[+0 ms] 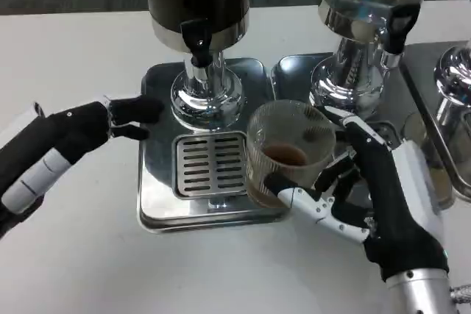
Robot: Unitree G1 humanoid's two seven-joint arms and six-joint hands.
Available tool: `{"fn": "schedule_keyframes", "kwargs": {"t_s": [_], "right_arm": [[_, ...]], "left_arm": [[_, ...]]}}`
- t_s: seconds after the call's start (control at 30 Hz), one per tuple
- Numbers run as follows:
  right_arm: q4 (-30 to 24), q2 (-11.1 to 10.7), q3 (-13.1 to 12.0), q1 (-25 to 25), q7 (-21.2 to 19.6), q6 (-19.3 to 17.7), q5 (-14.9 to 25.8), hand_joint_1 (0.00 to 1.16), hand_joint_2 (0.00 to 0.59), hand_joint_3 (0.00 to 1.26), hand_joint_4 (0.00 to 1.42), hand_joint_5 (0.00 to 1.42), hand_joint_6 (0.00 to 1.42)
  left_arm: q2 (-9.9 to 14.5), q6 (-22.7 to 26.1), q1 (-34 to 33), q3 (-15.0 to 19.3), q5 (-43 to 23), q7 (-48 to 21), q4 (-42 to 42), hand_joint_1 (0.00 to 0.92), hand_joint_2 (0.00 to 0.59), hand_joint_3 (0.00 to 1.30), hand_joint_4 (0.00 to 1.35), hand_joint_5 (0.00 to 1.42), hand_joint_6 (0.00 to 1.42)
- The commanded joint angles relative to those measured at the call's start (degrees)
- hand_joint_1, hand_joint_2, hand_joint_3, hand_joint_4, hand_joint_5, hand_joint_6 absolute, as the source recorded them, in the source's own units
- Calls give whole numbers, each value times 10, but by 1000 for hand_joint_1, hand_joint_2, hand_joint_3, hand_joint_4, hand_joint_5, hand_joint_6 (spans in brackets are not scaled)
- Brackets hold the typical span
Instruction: Grasp the cup under the faucet to collect the drink, then remove the cup.
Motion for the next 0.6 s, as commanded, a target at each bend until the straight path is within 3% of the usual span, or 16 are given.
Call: {"fn": "schedule_keyframes", "kwargs": {"t_s": [0.03, 0.6], "right_arm": [[-41, -1, -6, 15, 7, -11, 7, 704, 232, 570, 735, 862, 982], [-97, -9, -16, 78, 34, -17, 5, 710, 235, 574, 735, 869, 1004]], "left_arm": [[14, -30, 16, -4, 1, -5, -25, 0, 146, 300, 197, 204, 296], [62, -135, 62, 14, -1, 3, -43, 0, 136, 274, 160, 170, 276]]}}
